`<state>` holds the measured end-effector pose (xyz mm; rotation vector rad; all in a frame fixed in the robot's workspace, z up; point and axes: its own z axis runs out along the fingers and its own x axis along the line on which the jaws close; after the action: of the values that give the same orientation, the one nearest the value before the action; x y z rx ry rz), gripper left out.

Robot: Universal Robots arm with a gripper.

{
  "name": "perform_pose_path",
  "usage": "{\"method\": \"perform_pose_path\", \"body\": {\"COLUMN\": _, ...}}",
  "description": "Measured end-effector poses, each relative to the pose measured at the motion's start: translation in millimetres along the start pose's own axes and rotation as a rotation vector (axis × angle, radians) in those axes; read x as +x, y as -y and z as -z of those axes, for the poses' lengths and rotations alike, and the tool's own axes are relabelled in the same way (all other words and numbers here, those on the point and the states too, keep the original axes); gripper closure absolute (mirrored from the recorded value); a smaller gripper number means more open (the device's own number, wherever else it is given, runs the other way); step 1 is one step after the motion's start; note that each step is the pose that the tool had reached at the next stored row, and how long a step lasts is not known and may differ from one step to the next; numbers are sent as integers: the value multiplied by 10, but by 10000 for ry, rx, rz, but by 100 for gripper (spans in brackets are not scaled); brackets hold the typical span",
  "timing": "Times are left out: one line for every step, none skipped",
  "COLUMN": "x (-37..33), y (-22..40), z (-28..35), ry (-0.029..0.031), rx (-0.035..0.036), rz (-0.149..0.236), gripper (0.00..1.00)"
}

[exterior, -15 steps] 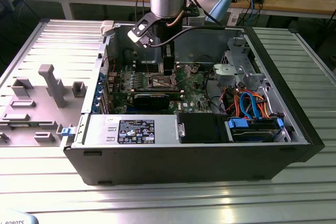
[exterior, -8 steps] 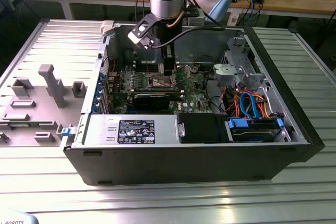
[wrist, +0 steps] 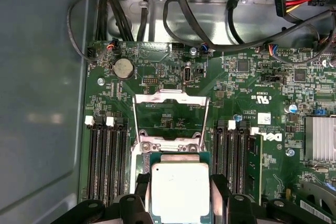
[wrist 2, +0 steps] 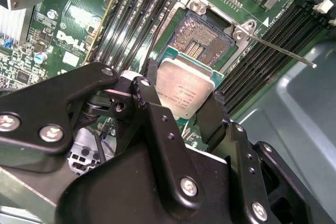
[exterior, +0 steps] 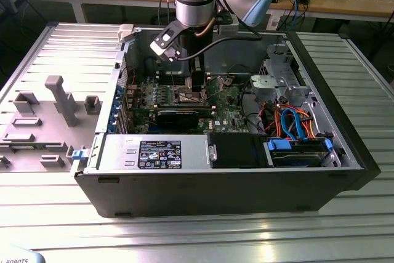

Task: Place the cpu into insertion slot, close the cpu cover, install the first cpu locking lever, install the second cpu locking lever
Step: 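Place the cpu into insertion slot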

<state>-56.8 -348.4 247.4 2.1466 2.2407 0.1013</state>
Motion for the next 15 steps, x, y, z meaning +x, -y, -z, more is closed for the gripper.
{"method": "perform_pose_path", "body": {"x": 0, "y": 0, "z": 0, "ry": 1, "rx": 0, "rz": 0, "gripper": 46}}
{"method": "perform_pose_path", "body": {"x": 0, "y": 0, "z": -1, "ry": -1, "rx": -1, "rz": 0, "gripper": 46}}
{"method": "perform_pose_path", "body": {"x": 0, "y": 0, "z": -2, "ry": -1, "rx": -1, "rz": 0, "gripper": 46}}
{"method": "perform_pose_path", "body": {"x": 0, "y": 0, "z": -2, "ry": -1, "rx": 0, "rz": 0, "gripper": 46}}
{"method": "perform_pose_path", "body": {"x": 0, "y": 0, "z": -2, "ry": -1, "rx": -1, "rz": -1, "gripper": 46}}
{"method": "perform_pose_path", "body": {"x": 0, "y": 0, "z": -2, "ry": -1, "rx": -1, "rz": 0, "gripper": 46}}
{"method": "perform_pose_path", "body": {"x": 0, "y": 0, "z": -2, "ry": -1, "rx": -1, "rz": 0, "gripper": 46}}
{"method": "perform_pose_path", "body": {"x": 0, "y": 0, "z": -3, "ry": -2, "rx": -1, "rz": 0, "gripper": 46}}
{"method": "perform_pose_path", "body": {"x": 0, "y": 0, "z": -3, "ry": -1, "rx": -1, "rz": 0, "gripper": 46}}
{"method": "perform_pose_path", "body": {"x": 0, "y": 0, "z": -3, "ry": -1, "rx": -1, "rz": 0, "gripper": 46}}
{"method": "perform_pose_path", "body": {"x": 0, "y": 0, "z": -3, "ry": -1, "rx": -1, "rz": 0, "gripper": 46}}
{"method": "perform_pose_path", "body": {"x": 0, "y": 0, "z": -3, "ry": -1, "rx": -1, "rz": 0, "gripper": 46}}
{"method": "perform_pose_path", "body": {"x": 0, "y": 0, "z": -3, "ry": -1, "rx": -1, "rz": 0, "gripper": 46}}
{"method": "perform_pose_path", "body": {"x": 0, "y": 0, "z": -4, "ry": -1, "rx": -1, "rz": 0, "gripper": 46}}
{"method": "perform_pose_path", "body": {"x": 1, "y": 0, "z": -6, "ry": -2, "rx": -2, "rz": -1, "gripper": 46}}
